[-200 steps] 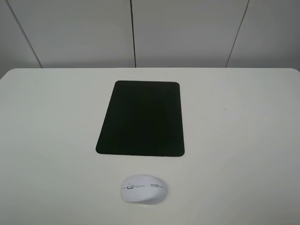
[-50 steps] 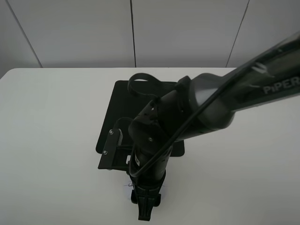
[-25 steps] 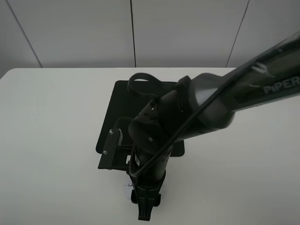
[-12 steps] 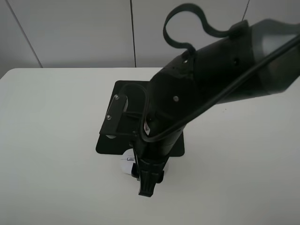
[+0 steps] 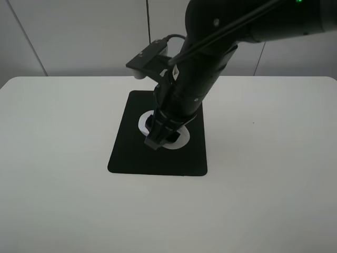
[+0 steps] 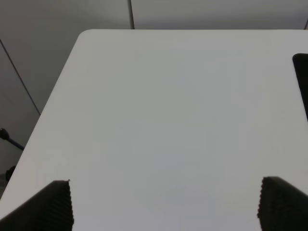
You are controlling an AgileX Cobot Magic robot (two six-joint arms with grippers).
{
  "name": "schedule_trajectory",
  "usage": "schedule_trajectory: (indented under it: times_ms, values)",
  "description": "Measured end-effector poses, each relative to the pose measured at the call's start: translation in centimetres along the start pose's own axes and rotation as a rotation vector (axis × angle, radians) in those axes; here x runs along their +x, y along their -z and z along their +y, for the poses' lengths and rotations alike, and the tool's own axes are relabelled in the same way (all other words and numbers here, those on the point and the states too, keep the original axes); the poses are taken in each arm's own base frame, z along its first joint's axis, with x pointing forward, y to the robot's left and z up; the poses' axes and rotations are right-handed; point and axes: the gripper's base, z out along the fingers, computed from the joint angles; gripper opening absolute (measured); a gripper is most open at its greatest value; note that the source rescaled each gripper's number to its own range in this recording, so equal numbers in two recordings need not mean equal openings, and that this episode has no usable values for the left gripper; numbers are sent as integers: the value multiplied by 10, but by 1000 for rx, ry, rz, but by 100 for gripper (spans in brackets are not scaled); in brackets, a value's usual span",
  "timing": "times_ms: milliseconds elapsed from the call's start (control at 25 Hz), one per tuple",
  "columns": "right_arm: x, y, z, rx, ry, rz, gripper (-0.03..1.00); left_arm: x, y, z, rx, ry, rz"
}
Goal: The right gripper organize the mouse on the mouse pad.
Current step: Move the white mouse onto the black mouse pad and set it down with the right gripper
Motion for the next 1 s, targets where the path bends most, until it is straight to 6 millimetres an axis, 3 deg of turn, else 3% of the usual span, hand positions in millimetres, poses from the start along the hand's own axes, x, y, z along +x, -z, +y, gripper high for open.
schedule_trajectory:
  times_ms: [160,400,640,840,1000]
  values:
    - [-7,1,-31,30,-172,-16,1,0,0,0,0,0,0]
    - [-16,-20,-63,49,-362,9,1,0,0,0,0,0,0]
    - [-35,-58,-83,32,-624,66,1,0,0,0,0,0,0]
    - [-40,-92,-92,45,-784,117,1,0,0,0,0,0,0]
    - [-43,-106,-96,64,-860,122,1,0,0,0,0,0,0]
